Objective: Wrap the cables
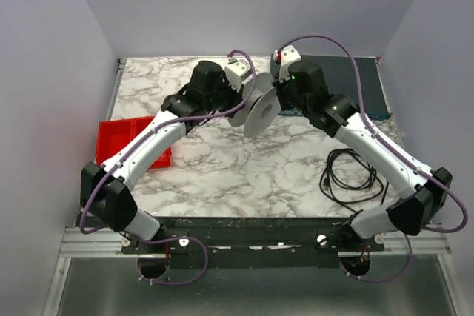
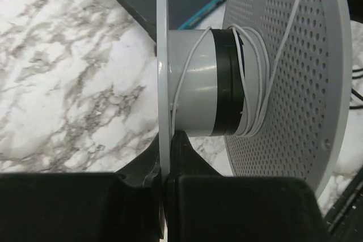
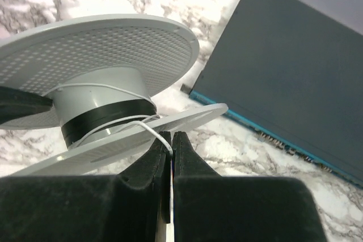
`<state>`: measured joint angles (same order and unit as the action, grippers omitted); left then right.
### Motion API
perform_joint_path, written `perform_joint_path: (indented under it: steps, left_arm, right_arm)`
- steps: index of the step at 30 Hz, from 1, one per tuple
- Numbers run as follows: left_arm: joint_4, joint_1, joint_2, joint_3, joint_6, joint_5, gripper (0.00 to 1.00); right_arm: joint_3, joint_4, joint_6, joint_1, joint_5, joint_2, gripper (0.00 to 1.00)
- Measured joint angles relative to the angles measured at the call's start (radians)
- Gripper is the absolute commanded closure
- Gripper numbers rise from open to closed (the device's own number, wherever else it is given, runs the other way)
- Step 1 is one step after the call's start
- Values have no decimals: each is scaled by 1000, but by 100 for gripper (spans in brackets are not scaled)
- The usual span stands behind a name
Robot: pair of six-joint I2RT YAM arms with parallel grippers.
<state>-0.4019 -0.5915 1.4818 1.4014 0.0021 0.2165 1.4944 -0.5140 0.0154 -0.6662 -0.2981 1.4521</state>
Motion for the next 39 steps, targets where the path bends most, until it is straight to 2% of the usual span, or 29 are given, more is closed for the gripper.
perform_joint_path:
  steps: [6,11,15,22,24,27,32,39]
  left_arm:
    - [52,80,34,-104,-76,239,100]
    - [105,134,161,-152,-159,434,100]
    - [122,143,249,-163,-216,495,100]
    - [132,185,291,-153,-280,542,100]
    - [114,193,311,-134,-286,546,93]
    - [75,203,336,-100,-296,545,73]
    - [48,200,349,-86,-294,551,51]
    - [-12,203,352,-86,-287,526,41]
  right_arm:
    - [-117,21,-52,10,61,-20,99]
    - [-213,65,-97,22,93,17,99]
    - [-283,132,-128,34,104,62,99]
    - [-304,249,-157,40,113,94,99]
    - [-304,279,-160,42,113,112,99]
    - [-304,322,-174,49,113,140,99]
    - [-304,409,-207,61,114,193,99]
    - [-309,481,-265,59,146,232,99]
